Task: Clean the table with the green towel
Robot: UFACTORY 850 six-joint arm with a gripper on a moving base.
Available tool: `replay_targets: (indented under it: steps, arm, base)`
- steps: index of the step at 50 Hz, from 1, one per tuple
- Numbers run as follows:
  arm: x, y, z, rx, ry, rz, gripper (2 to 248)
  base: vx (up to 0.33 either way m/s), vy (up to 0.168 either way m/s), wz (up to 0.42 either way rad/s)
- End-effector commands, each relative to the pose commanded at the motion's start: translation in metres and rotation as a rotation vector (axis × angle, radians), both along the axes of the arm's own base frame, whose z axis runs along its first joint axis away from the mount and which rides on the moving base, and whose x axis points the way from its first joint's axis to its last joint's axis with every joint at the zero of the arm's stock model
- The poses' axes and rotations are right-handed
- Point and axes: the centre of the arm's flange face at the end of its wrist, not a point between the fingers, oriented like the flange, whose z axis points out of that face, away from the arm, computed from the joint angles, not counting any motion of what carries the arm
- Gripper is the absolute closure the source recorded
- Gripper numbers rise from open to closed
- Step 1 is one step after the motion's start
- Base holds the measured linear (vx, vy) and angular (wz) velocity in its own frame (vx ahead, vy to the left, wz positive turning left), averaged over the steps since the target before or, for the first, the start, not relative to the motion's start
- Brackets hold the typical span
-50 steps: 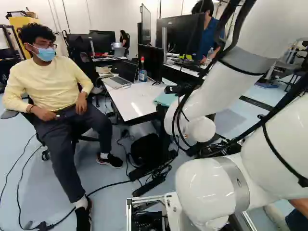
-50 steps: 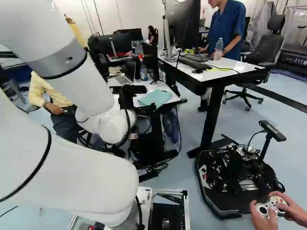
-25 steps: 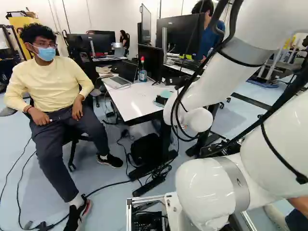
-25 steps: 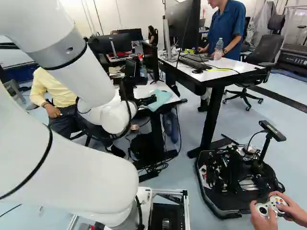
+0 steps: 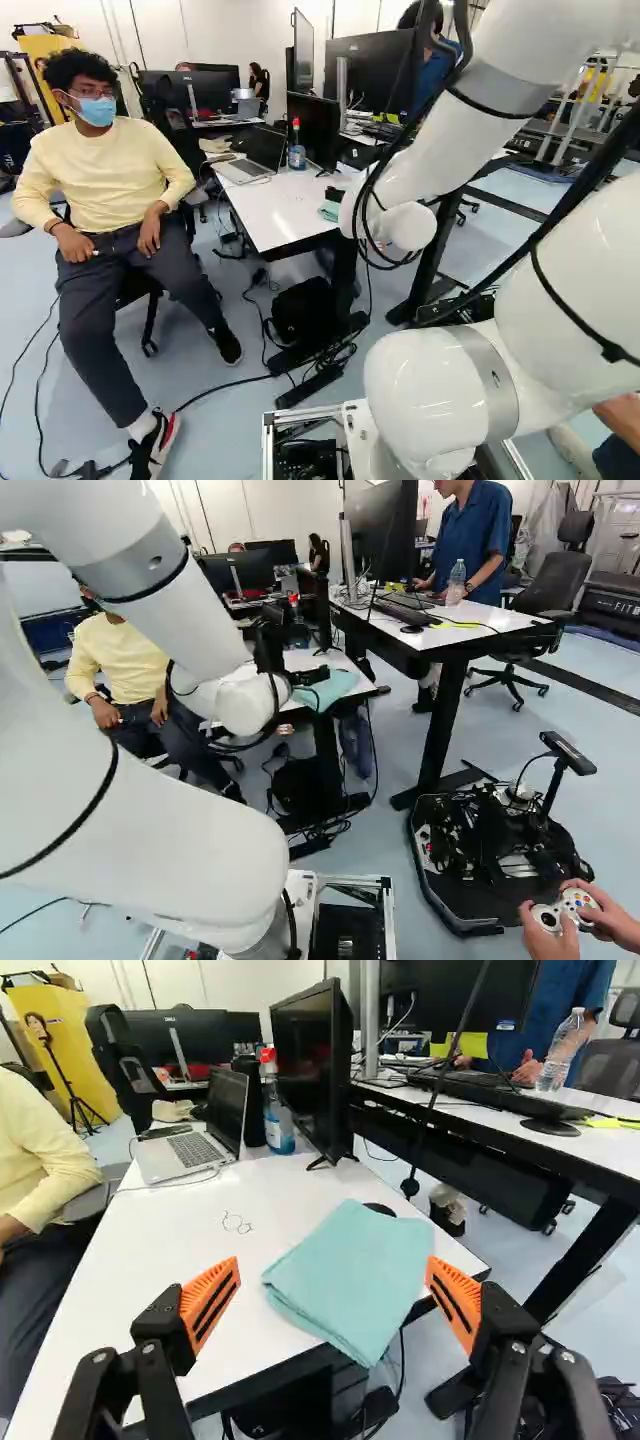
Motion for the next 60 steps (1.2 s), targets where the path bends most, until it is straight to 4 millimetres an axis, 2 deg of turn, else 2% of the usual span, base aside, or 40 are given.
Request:
replay_targets:
  steps: [60]
  arm:
    - [0.082,-0.029,0.042,0.007,0.128,-0.063,3]
  base:
    - [0.000,0.000,0.000]
